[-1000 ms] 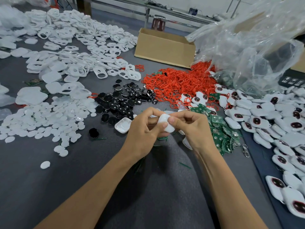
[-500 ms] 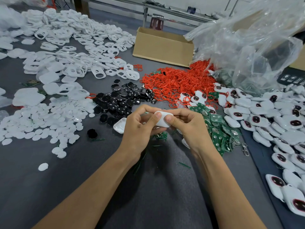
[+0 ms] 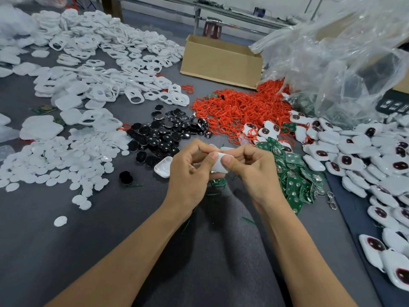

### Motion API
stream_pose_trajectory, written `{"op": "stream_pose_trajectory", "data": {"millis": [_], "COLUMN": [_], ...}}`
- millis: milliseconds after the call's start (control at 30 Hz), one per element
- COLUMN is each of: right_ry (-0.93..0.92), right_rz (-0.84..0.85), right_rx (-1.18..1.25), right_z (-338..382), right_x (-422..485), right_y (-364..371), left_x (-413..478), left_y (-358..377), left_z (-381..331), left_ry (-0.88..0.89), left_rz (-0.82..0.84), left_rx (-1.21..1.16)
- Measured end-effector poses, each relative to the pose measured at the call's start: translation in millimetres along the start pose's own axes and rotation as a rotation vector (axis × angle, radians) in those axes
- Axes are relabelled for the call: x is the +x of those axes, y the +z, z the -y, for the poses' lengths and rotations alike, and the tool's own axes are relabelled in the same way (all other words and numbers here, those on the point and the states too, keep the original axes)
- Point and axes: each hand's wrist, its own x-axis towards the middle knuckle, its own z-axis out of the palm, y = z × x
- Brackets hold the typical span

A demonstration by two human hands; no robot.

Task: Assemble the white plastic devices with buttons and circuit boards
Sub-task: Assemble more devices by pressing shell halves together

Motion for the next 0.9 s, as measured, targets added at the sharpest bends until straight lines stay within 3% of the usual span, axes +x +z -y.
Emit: {"op": "stream_pose_trajectory", "data": {"millis": [200,300,433,567,667,767,900], "right_ry": [0.038,0.023,-0.289,-0.408,-0.287,-0.022,0.126], "right_rz": [-0.107,-0.066,-0.136,-0.043,-0.047,0.025,0.148], "right_rx": [0.062,0.067,-0.313,-0.365,-0.351,-0.095,0.248], "right_z": [0,-1,-6,-8,-8,-5,0], "right_x": [2,1,-3,-7,-6,-4,-6], "right_y": [-2,-2,7,12,13,10,6], "left_x": [4,6,6,8,10,9,7], "left_y": [0,-2,1,2,-2,-2,-1], "left_z": [1,3,2,1,1,0,-5], "left_ry": [-0.12,-0.143,-0.144,-0.14,-0.168,-0.144,-0.209], "left_rz": [0.048,-0.07,-0.041,0.031,0.004,0.027,0.091], "left_rx": [-0.108,-0.127,-0.167,-0.184,-0.188,-0.148,-0.179]}}
